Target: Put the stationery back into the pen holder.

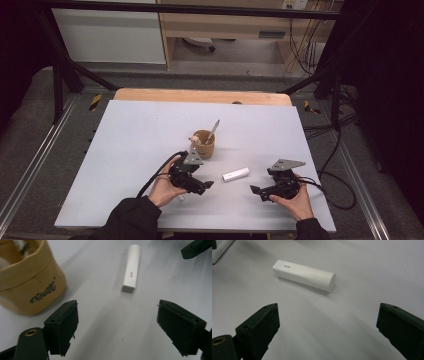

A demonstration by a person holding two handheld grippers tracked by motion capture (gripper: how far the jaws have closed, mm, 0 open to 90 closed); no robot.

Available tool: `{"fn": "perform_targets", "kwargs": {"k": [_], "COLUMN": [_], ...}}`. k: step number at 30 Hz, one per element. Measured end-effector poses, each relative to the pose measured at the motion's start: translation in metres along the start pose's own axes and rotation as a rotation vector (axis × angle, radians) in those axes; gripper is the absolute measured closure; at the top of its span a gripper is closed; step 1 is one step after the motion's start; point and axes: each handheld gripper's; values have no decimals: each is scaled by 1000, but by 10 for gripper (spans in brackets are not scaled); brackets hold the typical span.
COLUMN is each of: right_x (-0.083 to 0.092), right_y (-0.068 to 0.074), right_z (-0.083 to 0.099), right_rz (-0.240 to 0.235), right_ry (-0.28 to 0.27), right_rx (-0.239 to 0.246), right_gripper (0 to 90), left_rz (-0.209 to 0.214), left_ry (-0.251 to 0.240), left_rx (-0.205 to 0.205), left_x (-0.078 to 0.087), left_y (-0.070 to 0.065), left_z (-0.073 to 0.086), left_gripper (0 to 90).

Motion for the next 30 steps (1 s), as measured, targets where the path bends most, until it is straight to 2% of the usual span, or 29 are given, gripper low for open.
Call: {"fn": "perform_targets", "kwargs": {"k": [2, 7, 10, 14, 17, 26, 30], "right_x": [0, -1, -1, -1, -1, -1, -1], "right_y": [0, 1, 1, 1, 1, 1, 1], "right_z": [0, 0, 1, 1, 1, 1, 1], "right_rz": [-5, -15, -15, -20, -23, -28, -30], "right_ry": [5, 21, 21, 26, 26, 35, 39], "right_rx": [-10, -14, -4, -6, -7, -10, -8], "right_gripper": [25, 14, 11, 10, 12, 11, 11], "left_rz": [10, 29, 25, 29, 29, 37, 40], "left_ry": [14, 46, 71, 88, 101, 163, 180], "left_rx": [-8, 6, 1, 21, 20, -45, -46], "left_x": [-9, -31, -42, -56, -65, -83, -90], "left_y": [-3, -7, -10, -12, -13, -19, -19], "left_z": [-4, -12, -15, -18, -20, -25, -27], "left_gripper": [200, 271, 314, 386, 454, 578, 608]}}
Point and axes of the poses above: each handheld gripper's, and its own axes: x roughly backward along the jaws, z roughly out of its underside, y roughly to its left, and after that the axes turned 14 degrees about -y, right-handed
